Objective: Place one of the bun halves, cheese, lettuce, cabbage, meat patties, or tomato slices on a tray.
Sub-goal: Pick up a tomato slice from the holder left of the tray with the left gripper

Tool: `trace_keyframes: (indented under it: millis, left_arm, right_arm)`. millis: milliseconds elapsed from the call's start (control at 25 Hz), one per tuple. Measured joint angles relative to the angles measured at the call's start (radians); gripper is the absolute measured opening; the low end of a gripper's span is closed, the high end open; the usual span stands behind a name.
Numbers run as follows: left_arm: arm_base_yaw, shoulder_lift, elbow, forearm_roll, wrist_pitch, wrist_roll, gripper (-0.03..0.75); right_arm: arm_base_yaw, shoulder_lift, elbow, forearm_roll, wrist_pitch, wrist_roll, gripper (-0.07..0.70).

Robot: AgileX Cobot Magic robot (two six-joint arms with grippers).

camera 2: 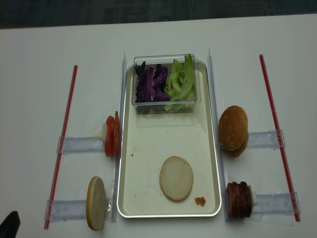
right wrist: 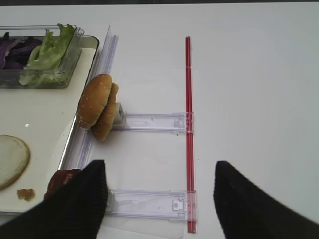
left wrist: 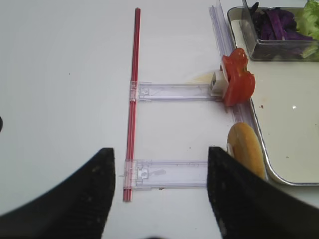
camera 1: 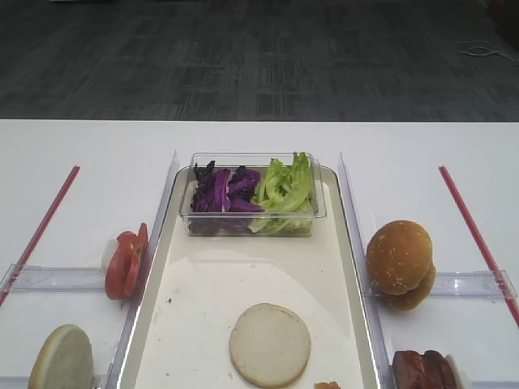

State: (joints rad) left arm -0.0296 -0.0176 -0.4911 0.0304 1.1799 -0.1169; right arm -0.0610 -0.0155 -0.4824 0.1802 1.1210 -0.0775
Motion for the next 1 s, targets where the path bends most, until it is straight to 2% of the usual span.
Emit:
trace_keyframes:
  millis: [1000]
  left_arm:
    - [0.000, 0.000, 0.000, 0.000, 0.000, 0.000, 0.420]
  right_arm:
    - [0.000, 0.000, 0.000, 0.000, 0.000, 0.000, 0.468]
